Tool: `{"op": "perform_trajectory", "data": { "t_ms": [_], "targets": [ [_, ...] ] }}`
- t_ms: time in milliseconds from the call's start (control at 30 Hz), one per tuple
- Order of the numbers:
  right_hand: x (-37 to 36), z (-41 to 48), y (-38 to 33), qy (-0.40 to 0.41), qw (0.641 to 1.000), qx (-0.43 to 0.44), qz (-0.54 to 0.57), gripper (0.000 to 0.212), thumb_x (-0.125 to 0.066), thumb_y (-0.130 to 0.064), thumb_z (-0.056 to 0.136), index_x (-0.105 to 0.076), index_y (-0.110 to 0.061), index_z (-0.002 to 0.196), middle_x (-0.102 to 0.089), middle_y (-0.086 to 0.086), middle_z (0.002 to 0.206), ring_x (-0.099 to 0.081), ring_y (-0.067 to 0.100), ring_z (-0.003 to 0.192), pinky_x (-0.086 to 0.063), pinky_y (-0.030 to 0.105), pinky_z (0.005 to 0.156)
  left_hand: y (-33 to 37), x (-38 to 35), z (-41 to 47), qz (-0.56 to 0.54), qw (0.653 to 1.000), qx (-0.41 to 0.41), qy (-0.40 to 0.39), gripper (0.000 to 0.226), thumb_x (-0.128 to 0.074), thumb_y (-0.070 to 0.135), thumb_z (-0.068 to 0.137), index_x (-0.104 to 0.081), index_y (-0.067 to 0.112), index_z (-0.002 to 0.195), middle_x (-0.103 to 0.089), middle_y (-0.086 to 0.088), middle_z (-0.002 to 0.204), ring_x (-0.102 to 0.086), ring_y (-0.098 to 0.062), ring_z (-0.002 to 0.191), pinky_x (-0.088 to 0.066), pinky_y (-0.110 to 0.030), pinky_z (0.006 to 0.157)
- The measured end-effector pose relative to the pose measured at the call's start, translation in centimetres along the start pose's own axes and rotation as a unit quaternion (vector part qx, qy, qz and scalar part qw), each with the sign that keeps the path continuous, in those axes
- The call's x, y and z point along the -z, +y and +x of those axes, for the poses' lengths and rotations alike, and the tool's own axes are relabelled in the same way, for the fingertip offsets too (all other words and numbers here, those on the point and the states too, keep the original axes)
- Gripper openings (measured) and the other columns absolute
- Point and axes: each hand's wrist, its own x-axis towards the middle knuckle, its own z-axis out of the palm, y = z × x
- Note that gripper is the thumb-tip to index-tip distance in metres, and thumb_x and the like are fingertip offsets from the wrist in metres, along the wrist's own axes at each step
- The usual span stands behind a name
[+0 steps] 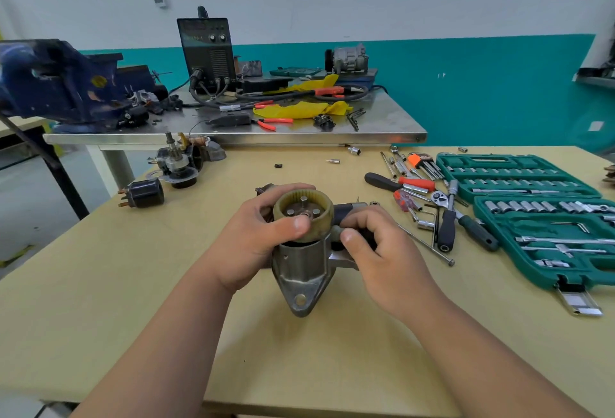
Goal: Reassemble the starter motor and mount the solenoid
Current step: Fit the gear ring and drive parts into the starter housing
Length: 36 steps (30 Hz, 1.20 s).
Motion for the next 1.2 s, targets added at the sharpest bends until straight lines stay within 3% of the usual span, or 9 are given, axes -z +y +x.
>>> {"op": "perform_trajectory", "data": {
  "t_ms": [133, 267, 333, 467, 533, 600, 733, 833, 1200],
  "targets": [
    [0.3, 0.0, 0.4, -0.009, 1.000, 0.009, 0.017, 0.013, -0.060, -0.014, 0.089, -0.065, -0.025, 0.085, -0.053, -0.023, 0.099, -0.057, 0.003, 0.095, -0.047, 0.017, 0.081, 0.0, 0.4, 0.0, -0.019, 0.999, 0.015, -0.034, 0.089, -0.090, 0.054, 0.049, -0.062, 0.014, 0.123, -0.069, -0.009, 0.110, -0.066, -0.023, 0.100, -0.054, -0.030, 0.078],
    [0.1, -0.1, 0.5, -0.030, 0.997, 0.005, 0.064, 0.012, -0.062, -0.008, 0.088, -0.068, -0.018, 0.085, -0.054, -0.022, 0.099, -0.061, 0.012, 0.098, -0.055, 0.040, 0.084, -0.2, 0.4, 0.0, -0.010, 0.998, 0.007, -0.059, 0.072, -0.078, 0.029, 0.061, -0.057, 0.003, 0.124, -0.068, -0.004, 0.104, -0.064, -0.024, 0.099, -0.053, -0.033, 0.079],
    [0.0, -0.1, 0.5, -0.025, 0.998, 0.014, 0.059, 0.013, -0.062, -0.008, 0.088, -0.068, -0.019, 0.085, -0.054, -0.022, 0.099, -0.060, 0.010, 0.097, -0.055, 0.041, 0.083, -0.3, 0.4, -0.1, -0.004, 0.998, 0.006, -0.059, 0.069, -0.074, 0.028, 0.062, -0.056, 0.003, 0.124, -0.067, -0.004, 0.103, -0.064, -0.025, 0.098, -0.052, -0.034, 0.080],
    [0.0, -0.2, 0.5, -0.009, 0.999, 0.025, 0.038, 0.017, -0.061, -0.007, 0.088, -0.067, -0.023, 0.083, -0.053, -0.023, 0.099, -0.059, 0.005, 0.096, -0.054, 0.033, 0.083, 0.0, 0.5, -0.2, 0.016, 0.998, 0.014, -0.064, 0.064, -0.074, 0.030, 0.062, -0.060, 0.014, 0.122, -0.067, -0.002, 0.104, -0.064, -0.022, 0.098, -0.052, -0.030, 0.074],
    [0.0, -0.1, 0.6, 0.006, 0.999, 0.030, 0.026, 0.017, -0.061, -0.007, 0.087, -0.066, -0.023, 0.082, -0.053, -0.023, 0.099, -0.057, 0.001, 0.097, -0.050, 0.020, 0.081, 0.1, 0.3, -0.4, 0.049, 0.997, 0.015, -0.058, 0.061, -0.073, 0.036, 0.061, -0.060, 0.022, 0.119, -0.068, 0.002, 0.103, -0.065, -0.017, 0.095, -0.051, -0.022, 0.068],
    [-0.1, -0.1, 0.6, 0.014, 0.999, 0.035, 0.017, 0.016, -0.062, -0.008, 0.087, -0.066, -0.022, 0.082, -0.053, -0.022, 0.099, -0.056, -0.001, 0.097, -0.045, 0.010, 0.078, 0.0, 0.1, -0.6, 0.095, 0.995, 0.005, -0.034, 0.065, -0.073, 0.041, 0.058, -0.055, 0.022, 0.117, -0.067, 0.002, 0.105, -0.065, -0.014, 0.095, -0.052, -0.021, 0.070],
    [-0.1, -0.2, 0.8, 0.006, 0.999, 0.037, 0.009, 0.015, -0.063, -0.010, 0.088, -0.066, -0.023, 0.084, -0.052, -0.021, 0.099, -0.056, 0.000, 0.097, -0.045, 0.012, 0.078, -0.1, -0.5, -1.0, 0.148, 0.988, -0.043, 0.013, 0.073, -0.081, 0.043, 0.052, -0.050, 0.015, 0.112, -0.062, 0.007, 0.110, -0.064, -0.007, 0.101, -0.051, -0.020, 0.079],
    [-0.1, -0.2, 0.7, 0.010, 0.999, 0.037, 0.006, 0.018, -0.063, -0.010, 0.088, -0.065, -0.026, 0.083, -0.053, -0.021, 0.100, -0.056, -0.001, 0.096, -0.043, 0.008, 0.076, -0.2, -0.7, -1.0, 0.146, 0.986, -0.076, 0.040, 0.071, -0.081, 0.040, 0.052, -0.057, 0.010, 0.112, -0.061, -0.002, 0.115, -0.064, -0.013, 0.101, -0.052, -0.022, 0.082],
    [0.0, 0.0, 0.9, 0.016, 0.999, 0.049, -0.010, 0.017, -0.062, -0.004, 0.086, -0.066, -0.021, 0.081, -0.054, -0.020, 0.100, -0.055, -0.001, 0.096, -0.039, 0.004, 0.074, 0.2, 1.4, 0.4, 0.134, 0.988, -0.027, -0.071, 0.065, -0.076, 0.035, 0.062, -0.062, 0.015, 0.122, -0.066, 0.000, 0.113, -0.064, -0.017, 0.107, -0.049, -0.024, 0.086]
  ]
}}
